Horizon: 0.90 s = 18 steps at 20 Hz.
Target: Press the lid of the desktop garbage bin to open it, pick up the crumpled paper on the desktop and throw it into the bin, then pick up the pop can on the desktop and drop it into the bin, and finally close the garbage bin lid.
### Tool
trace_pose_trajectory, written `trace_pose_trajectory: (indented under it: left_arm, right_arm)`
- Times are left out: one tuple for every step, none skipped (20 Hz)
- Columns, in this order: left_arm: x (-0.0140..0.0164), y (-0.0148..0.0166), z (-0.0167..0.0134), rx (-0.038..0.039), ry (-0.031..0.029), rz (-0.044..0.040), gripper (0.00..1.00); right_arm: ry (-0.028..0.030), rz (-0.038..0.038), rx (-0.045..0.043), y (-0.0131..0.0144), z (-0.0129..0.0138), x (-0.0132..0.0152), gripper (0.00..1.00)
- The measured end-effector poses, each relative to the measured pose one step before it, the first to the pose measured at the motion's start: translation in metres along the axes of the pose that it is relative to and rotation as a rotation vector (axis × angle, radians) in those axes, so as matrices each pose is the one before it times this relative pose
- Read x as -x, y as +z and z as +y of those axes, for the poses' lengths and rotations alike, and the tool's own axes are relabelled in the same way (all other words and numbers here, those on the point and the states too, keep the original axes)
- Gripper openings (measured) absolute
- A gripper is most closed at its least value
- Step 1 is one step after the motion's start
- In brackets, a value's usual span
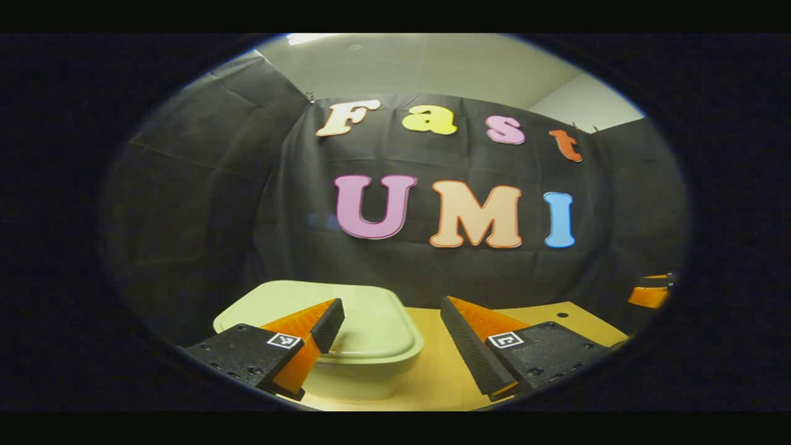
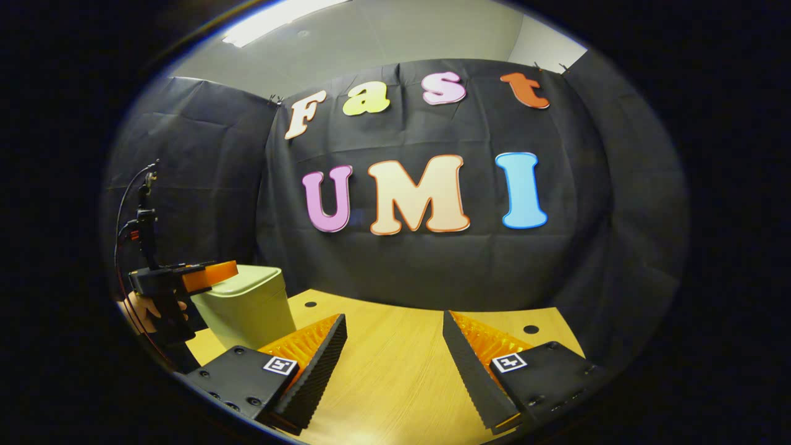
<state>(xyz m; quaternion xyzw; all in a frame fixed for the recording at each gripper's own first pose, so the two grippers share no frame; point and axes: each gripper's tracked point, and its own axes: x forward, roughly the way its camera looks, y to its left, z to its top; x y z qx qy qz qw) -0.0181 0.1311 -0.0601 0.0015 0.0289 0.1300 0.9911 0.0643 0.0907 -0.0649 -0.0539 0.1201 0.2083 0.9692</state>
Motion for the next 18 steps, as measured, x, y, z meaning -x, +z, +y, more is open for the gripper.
trace_pose_trajectory:
  left_arm:
    - [0.00109,0.00649,-0.01542,-0.00115,-0.02527,-0.02145,0.93]
    - [0.00274,0.00523,-0.01423,0.00113,-0.02003,-0.02330,0.93]
    - [0.00182,0.00243,-0.01269,-0.00344,-0.02114,-0.01853,0.92]
    - [0.00141,0.00213,-0.01310,-0.00655,-0.02339,-0.00969,0.93]
    - [0.00026,-0.00006,-0.01074,-0.00750,-0.01674,-0.00647,0.94]
    - [0.00010,-0.00024,-0.00970,-0.00352,-0.01502,-0.00291,0.92]
    - [-0.00064,0.00248,-0.01007,0.00333,-0.01743,-0.00951,0.92]
    - [-0.00059,0.00077,-0.01160,0.00660,-0.02516,-0.00238,0.93]
    - [-0.00006,-0.00080,-0.01167,0.00357,-0.02380,0.00112,0.92]
    - [-0.00128,0.00007,-0.00824,-0.00205,-0.01797,0.00265,0.93]
    - [-0.00208,-0.00060,-0.00637,-0.00039,-0.01503,0.00324,0.93]
    - [-0.00162,0.00040,-0.00591,0.00091,-0.00923,0.00203,0.93]
    - [-0.00182,-0.00125,-0.00396,0.00278,-0.00552,0.00248,0.94]
    - [-0.00068,0.00025,-0.00285,0.00403,-0.00171,-0.00255,0.93]
    - [-0.00250,-0.00104,-0.00347,0.00175,-0.00835,0.00375,0.93]
    - [-0.00113,-0.00109,-0.00133,0.00018,-0.00131,0.00315,0.93]
    - [-0.00129,-0.00206,-0.00385,-0.00004,-0.00793,0.00627,0.93]
    - [-0.00016,-0.00077,-0.00096,0.00054,-0.00139,-0.00069,0.93]
  right_arm:
    - [-0.01771,-0.02421,-0.00989,0.00658,-0.00617,0.00487,0.98]
    - [-0.01681,-0.02062,-0.01161,0.00541,-0.00523,0.00413,0.98]
    - [-0.01511,-0.02056,-0.00714,0.00424,-0.00536,0.00408,0.98]
    - [-0.01066,-0.01335,-0.00701,0.00328,-0.00403,0.00382,0.98]
    - [-0.00718,-0.00735,-0.00430,0.00151,-0.00368,0.00382,0.98]
    - [-0.00763,-0.00454,-0.00250,0.00090,-0.00390,0.00322,0.98]
    - [-0.01100,-0.00457,-0.00045,0.00057,-0.00536,0.00352,0.99]
    - [-0.00978,-0.00315,-0.00051,0.00154,-0.00456,0.00264,0.98]
    - [-0.00649,-0.00620,-0.00018,0.00067,-0.00368,0.00279,0.96]
    - [-0.00779,-0.00692,-0.00062,0.00185,-0.00481,0.00290,0.99]
    - [-0.01091,-0.01157,-0.00452,0.00300,-0.00610,0.00183,0.98]
    - [-0.01173,-0.01179,-0.00766,0.00424,-0.00611,0.00229,0.98]
    - [-0.01158,-0.01081,-0.00904,0.00258,-0.00577,0.00065,0.99]
    - [-0.01192,-0.00865,-0.00973,0.00282,-0.00563,0.00090,0.99]
    - [-0.00888,-0.00872,-0.00829,0.00237,-0.00522,0.00145,0.99]
    - [-0.00962,-0.00901,-0.00730,0.00257,-0.00454,0.00096,0.98]
    - [-0.00767,-0.00961,-0.00419,0.00364,-0.00512,0.00076,0.99]
    - [-0.00547,-0.00654,-0.00330,0.00216,-0.00359,-0.00007,0.98]
